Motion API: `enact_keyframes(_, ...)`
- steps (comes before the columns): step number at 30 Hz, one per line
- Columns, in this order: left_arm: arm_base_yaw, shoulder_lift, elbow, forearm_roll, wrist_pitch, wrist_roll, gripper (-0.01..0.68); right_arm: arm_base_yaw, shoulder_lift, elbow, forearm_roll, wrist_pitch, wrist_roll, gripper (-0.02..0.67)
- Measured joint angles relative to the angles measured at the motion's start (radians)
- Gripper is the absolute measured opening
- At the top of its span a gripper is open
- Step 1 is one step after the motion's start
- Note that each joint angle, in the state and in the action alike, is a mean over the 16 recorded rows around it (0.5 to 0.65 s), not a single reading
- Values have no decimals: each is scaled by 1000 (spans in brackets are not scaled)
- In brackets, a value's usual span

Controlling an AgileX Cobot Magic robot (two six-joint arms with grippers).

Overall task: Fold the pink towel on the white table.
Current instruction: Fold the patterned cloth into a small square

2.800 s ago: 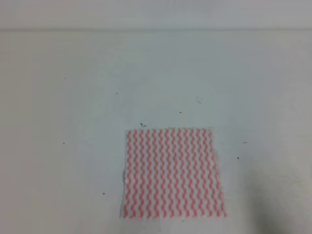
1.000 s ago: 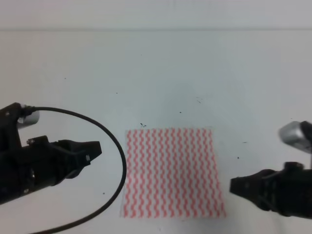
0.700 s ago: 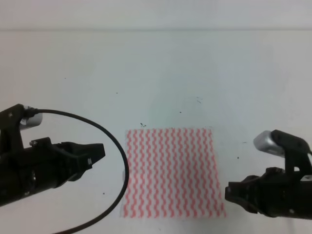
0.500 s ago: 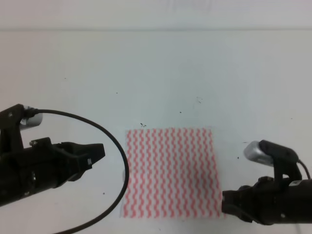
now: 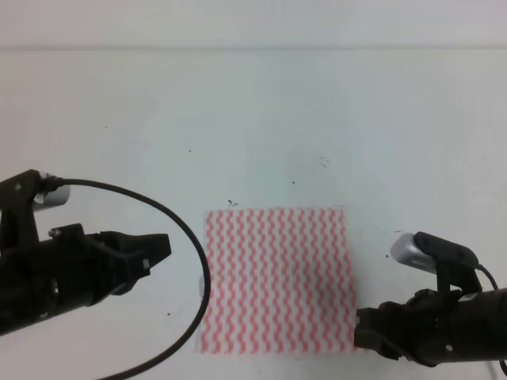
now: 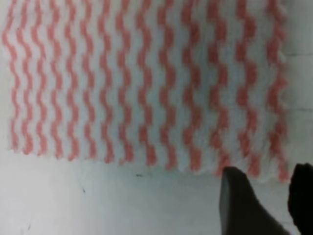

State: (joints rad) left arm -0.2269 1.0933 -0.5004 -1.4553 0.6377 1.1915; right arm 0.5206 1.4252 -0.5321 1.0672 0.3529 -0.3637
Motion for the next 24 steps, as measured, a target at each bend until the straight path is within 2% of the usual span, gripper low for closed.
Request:
enact_keyframes(14,0,-1,0,1,14,0,-3,1,9,-1,22,-28,1,287)
enact_keyframes(24,0,1,0,2,27,0,-3,2,52,-1,29,-42,0,294)
